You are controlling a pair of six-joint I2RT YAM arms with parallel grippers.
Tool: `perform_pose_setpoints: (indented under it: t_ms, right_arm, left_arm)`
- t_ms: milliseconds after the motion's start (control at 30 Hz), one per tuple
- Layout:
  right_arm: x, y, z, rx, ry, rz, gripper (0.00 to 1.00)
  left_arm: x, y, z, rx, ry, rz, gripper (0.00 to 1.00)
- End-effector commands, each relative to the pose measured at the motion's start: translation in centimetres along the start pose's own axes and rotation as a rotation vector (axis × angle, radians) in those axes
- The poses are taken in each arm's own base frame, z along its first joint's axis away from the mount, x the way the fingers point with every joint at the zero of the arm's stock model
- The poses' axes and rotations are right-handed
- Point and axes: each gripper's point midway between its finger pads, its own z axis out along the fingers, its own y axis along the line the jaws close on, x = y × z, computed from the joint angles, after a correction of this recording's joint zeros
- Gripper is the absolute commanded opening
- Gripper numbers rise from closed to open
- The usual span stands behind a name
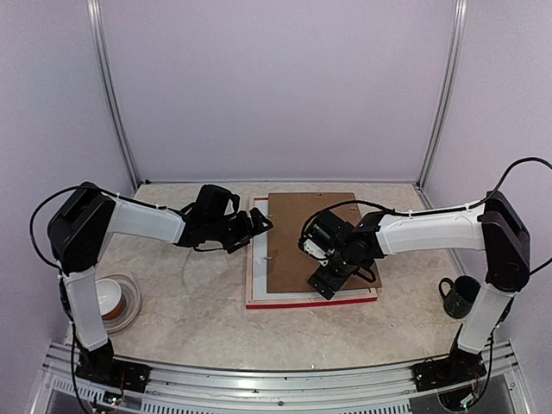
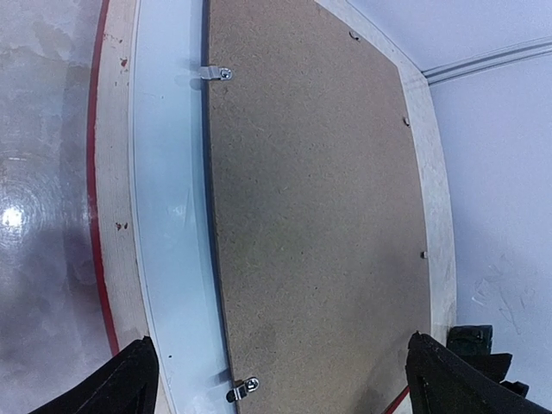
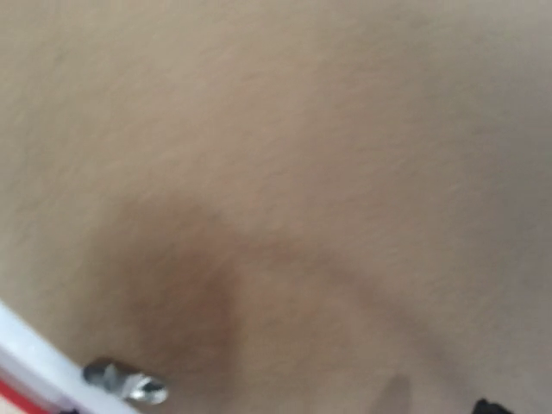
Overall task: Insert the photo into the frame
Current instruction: Adjust the backboard on the frame body.
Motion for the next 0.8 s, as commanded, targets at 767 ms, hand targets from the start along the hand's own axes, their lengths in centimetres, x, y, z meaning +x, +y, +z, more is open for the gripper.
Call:
perform_pose_setpoints:
  t_ms: [767]
  right_arm:
    - [-0.8,-0.5,0.9,0.101,-0.011,-0.021,0.99]
  left_arm:
    - [-0.7,-0.8,-1.1,0.036,-0.029,-0.012,0.99]
